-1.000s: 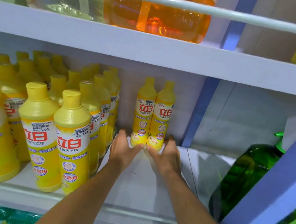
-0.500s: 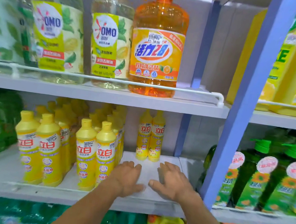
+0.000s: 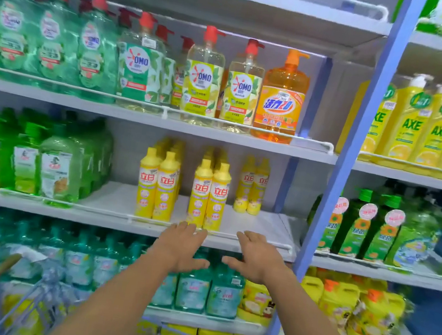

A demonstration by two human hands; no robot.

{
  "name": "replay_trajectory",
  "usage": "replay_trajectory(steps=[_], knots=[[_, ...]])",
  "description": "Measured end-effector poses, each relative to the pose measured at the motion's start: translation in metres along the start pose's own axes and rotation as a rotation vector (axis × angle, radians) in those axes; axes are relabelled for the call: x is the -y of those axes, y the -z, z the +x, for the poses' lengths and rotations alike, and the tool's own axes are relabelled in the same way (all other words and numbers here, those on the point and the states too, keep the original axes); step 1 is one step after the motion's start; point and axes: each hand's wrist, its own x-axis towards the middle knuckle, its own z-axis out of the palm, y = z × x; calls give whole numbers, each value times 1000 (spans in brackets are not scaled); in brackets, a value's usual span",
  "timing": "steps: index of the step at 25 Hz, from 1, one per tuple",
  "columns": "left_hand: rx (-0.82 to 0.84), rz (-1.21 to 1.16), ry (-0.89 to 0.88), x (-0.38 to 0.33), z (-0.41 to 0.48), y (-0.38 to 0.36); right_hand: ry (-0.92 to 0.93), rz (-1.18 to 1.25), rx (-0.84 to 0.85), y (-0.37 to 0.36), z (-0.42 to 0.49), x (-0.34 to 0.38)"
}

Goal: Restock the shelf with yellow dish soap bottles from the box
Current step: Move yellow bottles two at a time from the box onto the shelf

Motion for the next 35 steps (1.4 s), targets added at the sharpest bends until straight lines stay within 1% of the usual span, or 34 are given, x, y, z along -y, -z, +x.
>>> replay_trajectory(steps=[7, 10, 12, 16, 20, 27, 31, 35], knots=[[77, -21, 203, 75, -94, -21, 149, 47, 14, -8, 11, 118], [134, -47, 251, 88, -115, -53, 205, 89, 48, -41, 13, 151], [190, -91, 271, 88, -124, -87, 207, 106, 102, -77, 11, 160], [337, -183, 293, 78, -137, -157, 161, 119, 235, -155, 2, 159], [479, -275, 340, 54, -154, -227, 124, 189, 383, -234, -17, 149], [745, -362, 335, 23, -177, -348, -30, 225, 685, -375, -54, 125], [858, -385, 325, 25, -177, -423, -124, 254, 766, -443, -53, 117], [889, -412, 309, 37, -168, -497, -218, 309, 772, -511, -44, 108]])
